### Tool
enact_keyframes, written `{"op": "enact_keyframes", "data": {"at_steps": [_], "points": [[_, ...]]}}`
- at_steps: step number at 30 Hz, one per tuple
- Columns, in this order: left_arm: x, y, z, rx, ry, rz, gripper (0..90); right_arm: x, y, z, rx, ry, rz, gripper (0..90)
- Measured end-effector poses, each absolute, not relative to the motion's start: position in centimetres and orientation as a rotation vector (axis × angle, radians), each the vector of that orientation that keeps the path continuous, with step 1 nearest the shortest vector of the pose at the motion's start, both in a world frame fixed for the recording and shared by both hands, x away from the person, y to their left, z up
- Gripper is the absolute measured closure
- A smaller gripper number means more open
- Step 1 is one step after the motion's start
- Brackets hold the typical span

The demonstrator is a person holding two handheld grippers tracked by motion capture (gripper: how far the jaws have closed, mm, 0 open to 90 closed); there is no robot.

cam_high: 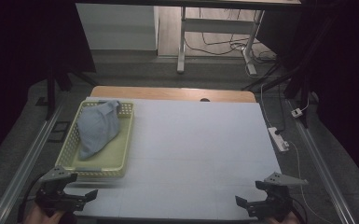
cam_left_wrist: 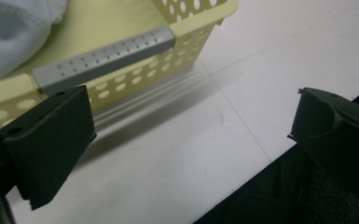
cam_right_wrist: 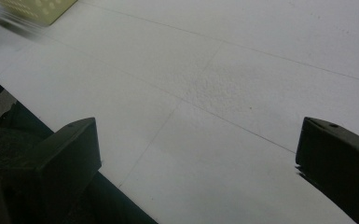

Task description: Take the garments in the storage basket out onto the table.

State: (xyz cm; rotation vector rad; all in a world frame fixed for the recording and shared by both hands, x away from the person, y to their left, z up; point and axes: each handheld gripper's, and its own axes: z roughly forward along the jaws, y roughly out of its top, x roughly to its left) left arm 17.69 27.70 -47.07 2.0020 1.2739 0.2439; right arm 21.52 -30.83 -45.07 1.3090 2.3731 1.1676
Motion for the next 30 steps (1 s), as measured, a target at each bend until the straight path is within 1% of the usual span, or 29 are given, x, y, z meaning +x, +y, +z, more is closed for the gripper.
{"op": "enact_keyframes", "data": {"at_steps": [9,30], "points": [[17.9,27.7,-46.4,1.986,1.254,0.272,0.0,21.6,-30.8,-45.1,1.310,2.379,1.167,0.0],[20.6,27.9,-46.3,1.978,1.190,0.241,0.0,21.6,-30.7,-45.1,1.308,2.395,1.161,0.0]]}}
